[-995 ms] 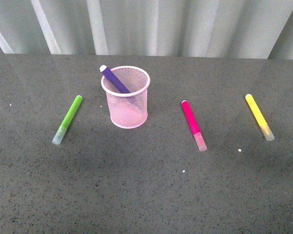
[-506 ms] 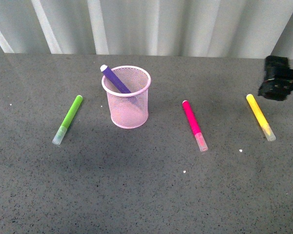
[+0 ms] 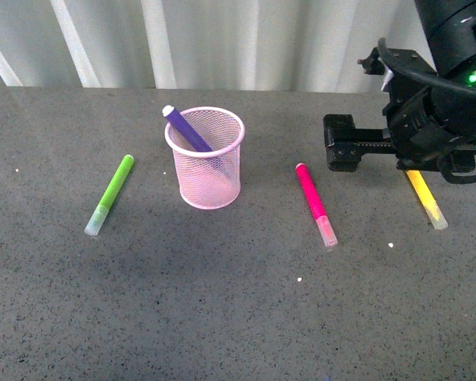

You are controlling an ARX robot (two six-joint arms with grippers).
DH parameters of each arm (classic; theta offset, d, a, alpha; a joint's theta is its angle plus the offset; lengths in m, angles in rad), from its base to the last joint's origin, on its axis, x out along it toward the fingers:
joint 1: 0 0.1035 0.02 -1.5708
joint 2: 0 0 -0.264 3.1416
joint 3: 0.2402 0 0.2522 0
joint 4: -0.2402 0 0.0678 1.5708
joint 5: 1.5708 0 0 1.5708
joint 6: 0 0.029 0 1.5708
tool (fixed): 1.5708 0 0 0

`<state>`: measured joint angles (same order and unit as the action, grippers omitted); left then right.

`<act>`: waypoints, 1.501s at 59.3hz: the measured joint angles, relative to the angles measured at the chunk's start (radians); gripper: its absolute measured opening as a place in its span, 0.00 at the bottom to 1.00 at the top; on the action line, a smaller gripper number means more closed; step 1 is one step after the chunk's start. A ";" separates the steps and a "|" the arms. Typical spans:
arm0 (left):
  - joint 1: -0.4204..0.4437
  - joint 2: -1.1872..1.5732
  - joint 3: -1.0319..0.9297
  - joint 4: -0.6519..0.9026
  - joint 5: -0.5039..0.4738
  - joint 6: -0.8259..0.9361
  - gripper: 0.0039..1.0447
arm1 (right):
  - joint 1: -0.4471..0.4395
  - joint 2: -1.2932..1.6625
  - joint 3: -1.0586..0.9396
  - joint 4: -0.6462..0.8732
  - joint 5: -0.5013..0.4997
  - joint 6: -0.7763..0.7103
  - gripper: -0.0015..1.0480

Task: Insert purple and pink pens into pink cup

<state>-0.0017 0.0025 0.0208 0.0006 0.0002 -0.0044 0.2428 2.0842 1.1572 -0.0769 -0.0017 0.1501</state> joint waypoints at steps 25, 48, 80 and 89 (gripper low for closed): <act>0.000 0.000 0.000 0.000 0.000 0.000 0.94 | 0.059 0.141 0.163 -0.062 0.008 -0.003 0.93; 0.000 0.000 0.000 0.000 0.000 0.000 0.94 | 0.097 0.227 0.235 -0.085 0.000 0.026 0.93; 0.000 0.000 0.000 0.000 0.000 0.000 0.94 | 0.087 0.240 0.229 -0.034 -0.054 0.067 0.32; 0.000 0.000 0.000 0.000 0.000 0.000 0.94 | 0.086 0.234 0.216 -0.027 -0.058 0.067 0.13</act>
<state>-0.0017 0.0025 0.0208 0.0006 0.0002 -0.0040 0.3290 2.3184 1.3727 -0.1040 -0.0593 0.2172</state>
